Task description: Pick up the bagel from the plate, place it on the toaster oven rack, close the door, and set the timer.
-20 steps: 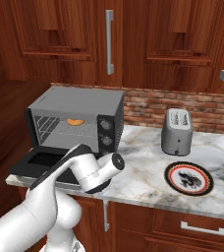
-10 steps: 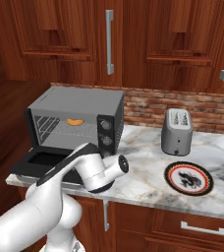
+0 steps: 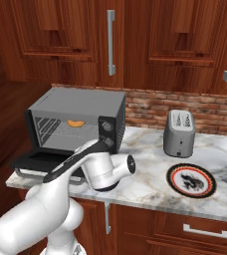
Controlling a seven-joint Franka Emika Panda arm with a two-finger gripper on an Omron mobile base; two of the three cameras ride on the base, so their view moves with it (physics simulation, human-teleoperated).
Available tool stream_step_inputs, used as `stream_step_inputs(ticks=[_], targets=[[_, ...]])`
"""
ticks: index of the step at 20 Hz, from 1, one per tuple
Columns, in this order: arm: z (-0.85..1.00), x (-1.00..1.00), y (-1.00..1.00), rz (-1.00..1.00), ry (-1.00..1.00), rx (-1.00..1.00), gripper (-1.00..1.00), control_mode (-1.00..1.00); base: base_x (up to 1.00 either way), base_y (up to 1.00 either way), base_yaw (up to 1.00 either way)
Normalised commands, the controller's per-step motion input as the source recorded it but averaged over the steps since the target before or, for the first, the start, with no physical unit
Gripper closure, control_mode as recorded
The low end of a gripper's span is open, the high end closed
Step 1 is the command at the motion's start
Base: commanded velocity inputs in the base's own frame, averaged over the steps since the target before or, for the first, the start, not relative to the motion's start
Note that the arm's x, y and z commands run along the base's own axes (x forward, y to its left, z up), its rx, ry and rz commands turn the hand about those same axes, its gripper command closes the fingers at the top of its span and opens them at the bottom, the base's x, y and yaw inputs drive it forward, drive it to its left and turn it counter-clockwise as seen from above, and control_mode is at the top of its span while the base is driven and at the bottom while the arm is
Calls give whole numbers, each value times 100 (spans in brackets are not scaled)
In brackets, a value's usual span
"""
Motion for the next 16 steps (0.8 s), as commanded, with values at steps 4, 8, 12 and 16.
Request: stream_step_inputs(ticks=[4, 8, 12, 16], targets=[[16, 13, 46, -8, -2, 10, -100, -100, 0, 0, 0], [0, 0, 61, -16, 0, 8, -100, -100, 0, 0, 0], [0, 7, 72, -24, -1, 12, -100, -100, 0, 0, 0], [0, 27, 71, -38, 0, 21, -100, -100, 0, 0, 0]])
